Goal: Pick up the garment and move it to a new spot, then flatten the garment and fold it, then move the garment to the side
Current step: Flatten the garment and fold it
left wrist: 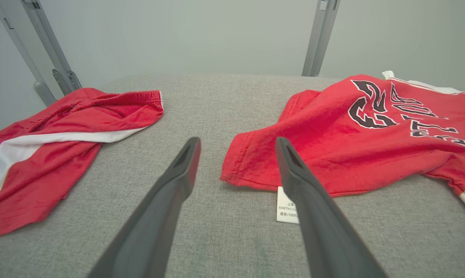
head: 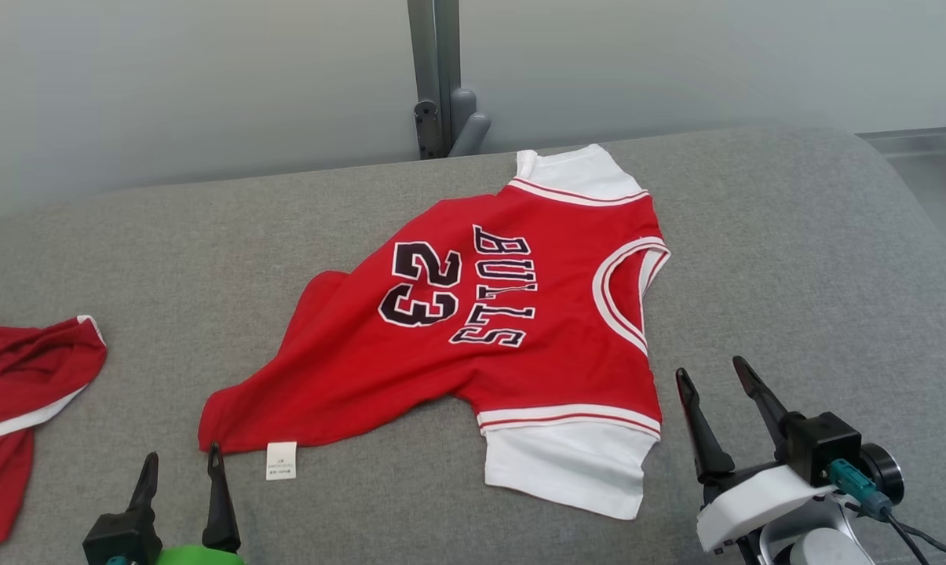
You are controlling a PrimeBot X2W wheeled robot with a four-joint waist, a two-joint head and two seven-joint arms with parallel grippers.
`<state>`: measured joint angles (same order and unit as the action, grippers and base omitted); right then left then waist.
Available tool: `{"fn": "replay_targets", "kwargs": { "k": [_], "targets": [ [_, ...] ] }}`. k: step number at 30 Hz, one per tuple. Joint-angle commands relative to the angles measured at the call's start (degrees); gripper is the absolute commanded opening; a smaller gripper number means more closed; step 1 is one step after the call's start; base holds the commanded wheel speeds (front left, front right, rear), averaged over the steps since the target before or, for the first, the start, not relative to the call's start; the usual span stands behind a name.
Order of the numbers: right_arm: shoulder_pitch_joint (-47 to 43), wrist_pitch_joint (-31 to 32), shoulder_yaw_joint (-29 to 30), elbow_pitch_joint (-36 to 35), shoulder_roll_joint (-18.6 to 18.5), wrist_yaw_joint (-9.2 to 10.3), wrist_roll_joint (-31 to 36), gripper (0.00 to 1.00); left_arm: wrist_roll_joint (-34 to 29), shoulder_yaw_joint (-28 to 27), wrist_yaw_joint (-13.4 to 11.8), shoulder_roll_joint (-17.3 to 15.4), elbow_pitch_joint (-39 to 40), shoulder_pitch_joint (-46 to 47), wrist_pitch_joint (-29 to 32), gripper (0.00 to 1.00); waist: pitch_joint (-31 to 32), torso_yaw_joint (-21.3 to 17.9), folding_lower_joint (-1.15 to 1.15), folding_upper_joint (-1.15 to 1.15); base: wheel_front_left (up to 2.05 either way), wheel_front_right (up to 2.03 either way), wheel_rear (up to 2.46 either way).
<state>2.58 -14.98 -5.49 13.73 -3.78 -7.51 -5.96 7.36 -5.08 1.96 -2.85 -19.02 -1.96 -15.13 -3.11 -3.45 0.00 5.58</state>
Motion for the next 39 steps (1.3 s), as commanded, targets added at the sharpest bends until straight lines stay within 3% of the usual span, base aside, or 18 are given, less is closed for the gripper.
{"fn": "replay_targets", "kwargs": {
  "k": [1, 13, 24, 29, 39],
  "targets": [
    [-0.9, -0.1, 0.3, 0.3, 0.2, 0.04, 0.5, 1.00, 0.3, 0.3, -0.3, -0.1, -0.2, -1.1, 0.0, 1.00, 0.3, 0.3, 0.00, 0.00, 0.00, 0.00, 0.00],
    [-1.4, -0.1, -0.6, 2.8, 0.5, 0.03, 0.0, 1.00, 1.0, 1.5, -0.2, -0.1, -0.1, -1.3, 0.0, 1.00, -0.3, 0.9, 0.00, 0.00, 0.00, 0.00, 0.00],
    [-2.0, -0.1, -10.3, 16.4, -1.1, 0.04, -4.5, 1.00, 2.3, 5.2, -0.1, -0.1, -2.5, -0.7, 0.0, 1.00, -3.2, 2.0, 0.00, 0.00, 0.00, 0.00, 0.00],
    [-0.1, -0.1, -13.5, 19.5, -1.0, 0.04, -6.8, 1.00, 2.3, 6.0, -0.2, -0.1, -2.8, 0.3, 0.0, 1.00, -4.0, 2.4, 0.00, 0.00, 0.00, 0.00, 0.00],
    [1.7, -0.1, -13.3, 20.5, -1.2, 0.04, -8.6, 1.00, 1.8, 6.4, 0.1, -0.1, -2.8, 1.3, 0.0, 1.00, -5.0, 2.9, 0.00, 0.00, 0.00, 0.00, 0.00]
  ]
}}
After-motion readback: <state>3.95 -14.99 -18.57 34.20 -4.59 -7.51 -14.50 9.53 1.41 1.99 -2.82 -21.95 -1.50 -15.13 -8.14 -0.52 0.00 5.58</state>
